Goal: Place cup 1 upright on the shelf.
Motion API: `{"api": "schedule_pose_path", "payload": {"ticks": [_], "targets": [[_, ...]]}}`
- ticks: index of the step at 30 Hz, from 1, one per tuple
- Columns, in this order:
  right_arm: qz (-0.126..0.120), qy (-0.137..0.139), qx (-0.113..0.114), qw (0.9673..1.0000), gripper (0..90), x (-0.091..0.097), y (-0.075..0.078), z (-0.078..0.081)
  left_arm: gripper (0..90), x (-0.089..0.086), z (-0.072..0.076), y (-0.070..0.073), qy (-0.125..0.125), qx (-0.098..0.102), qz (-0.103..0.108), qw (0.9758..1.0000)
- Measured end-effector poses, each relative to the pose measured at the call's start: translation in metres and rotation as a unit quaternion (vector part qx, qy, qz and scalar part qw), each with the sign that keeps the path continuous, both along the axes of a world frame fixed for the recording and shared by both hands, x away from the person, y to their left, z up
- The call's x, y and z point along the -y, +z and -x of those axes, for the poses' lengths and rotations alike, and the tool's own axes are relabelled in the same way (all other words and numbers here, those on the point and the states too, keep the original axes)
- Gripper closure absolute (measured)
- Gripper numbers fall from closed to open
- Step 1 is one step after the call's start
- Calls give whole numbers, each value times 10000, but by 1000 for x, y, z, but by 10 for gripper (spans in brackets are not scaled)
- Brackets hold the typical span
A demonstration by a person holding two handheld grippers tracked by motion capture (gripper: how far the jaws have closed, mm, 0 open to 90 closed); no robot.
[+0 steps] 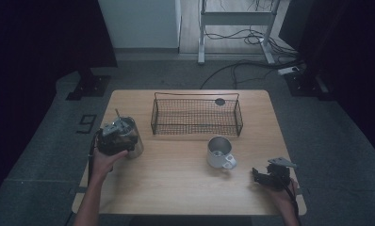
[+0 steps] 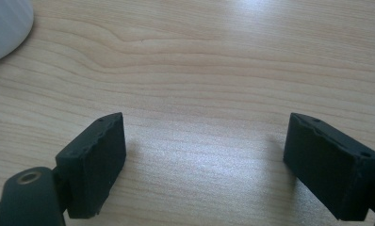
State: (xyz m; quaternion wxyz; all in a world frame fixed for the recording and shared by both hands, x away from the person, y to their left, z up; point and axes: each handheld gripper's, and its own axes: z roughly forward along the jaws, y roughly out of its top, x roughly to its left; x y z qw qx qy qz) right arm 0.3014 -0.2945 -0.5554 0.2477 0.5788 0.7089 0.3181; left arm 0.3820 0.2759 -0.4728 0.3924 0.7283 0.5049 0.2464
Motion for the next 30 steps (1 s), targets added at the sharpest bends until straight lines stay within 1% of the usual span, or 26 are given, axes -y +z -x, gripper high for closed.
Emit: {"api": "schedule_pose_path", "payload": {"ticks": [3,5,6,10,13,14,17,25,30], "targets": [[-1,-2,1,10000,134,0,0,0,14,1,-5,-1,-27,-11,18,10000],[-1,-2,2,10000,134,0,0,0,16,2,-6,-1,-26,-27,-9,10000],[-2,-4,1,10000,135,0,0,0,17,3,-9,0,-24,-49,-73,10000],[-2,-7,3,10000,135,0,0,0,19,5,-13,0,-30,-75,-100,9999],[-1,-8,3,10000,135,0,0,0,26,6,-14,0,-27,-51,-118,9999],[-1,-9,3,10000,135,0,0,0,28,6,-14,-1,-42,-8,-132,9999],[-2,-10,3,10000,135,0,0,0,32,6,-14,-1,-62,4,-132,9999],[-8,-15,5,10000,136,0,0,0,39,5,-14,-1,-86,12,-145,9999],[-11,-20,11,10000,136,1,0,0,40,6,-15,-1,-90,-24,-171,9998]]}}
